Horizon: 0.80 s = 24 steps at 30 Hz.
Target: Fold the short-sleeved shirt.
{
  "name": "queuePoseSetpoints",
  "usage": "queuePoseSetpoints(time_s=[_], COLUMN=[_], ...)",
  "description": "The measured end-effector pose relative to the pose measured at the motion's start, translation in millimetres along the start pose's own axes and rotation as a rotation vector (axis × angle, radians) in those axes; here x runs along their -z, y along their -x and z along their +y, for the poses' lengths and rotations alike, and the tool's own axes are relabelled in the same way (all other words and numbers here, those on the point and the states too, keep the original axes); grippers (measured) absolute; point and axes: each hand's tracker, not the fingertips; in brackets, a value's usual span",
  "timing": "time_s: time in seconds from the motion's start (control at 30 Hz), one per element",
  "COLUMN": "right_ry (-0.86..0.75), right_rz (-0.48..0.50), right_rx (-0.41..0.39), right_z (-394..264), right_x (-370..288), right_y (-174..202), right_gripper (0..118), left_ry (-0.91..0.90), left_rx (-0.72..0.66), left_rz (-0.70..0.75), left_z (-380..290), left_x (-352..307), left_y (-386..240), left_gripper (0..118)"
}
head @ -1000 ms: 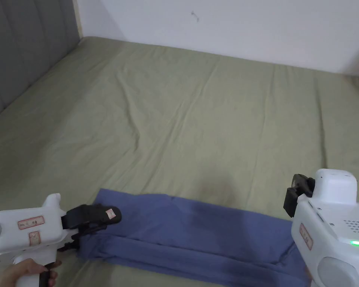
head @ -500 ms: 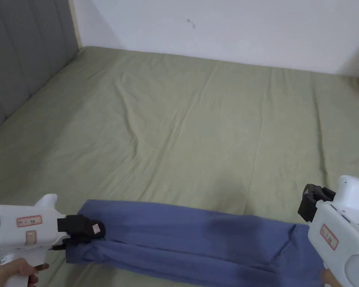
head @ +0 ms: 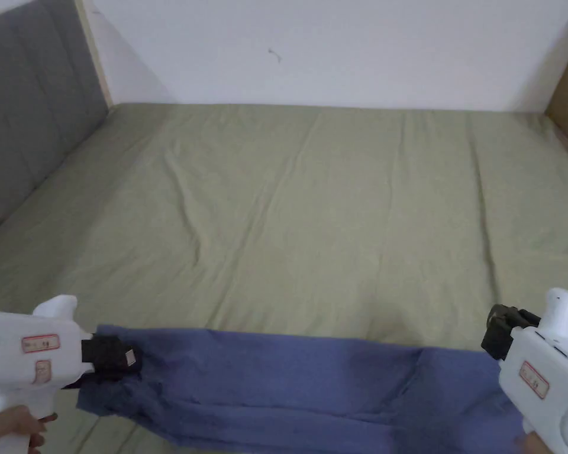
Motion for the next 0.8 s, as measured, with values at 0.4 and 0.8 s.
queuePoseSetpoints(time_s=[0.4,0.8], right_ry=[-0.011,0.008], right_rz=[-0.061,-0.059], right_rx=[0.045,0.116], right_z=[-1.2,-3.1], right_x=[-12.7,-12.2], right_y=[-48.0,-77.9], right_gripper=[1,1], left_ry=[0.127,0.207], left_rx=[0.521,0.387], left_rz=[-0.089,-0.227], left_z=[-44.9,-74.1], left_x=[86.3,123.0], left_y=[-218.5,-243.8], left_gripper=[8,94])
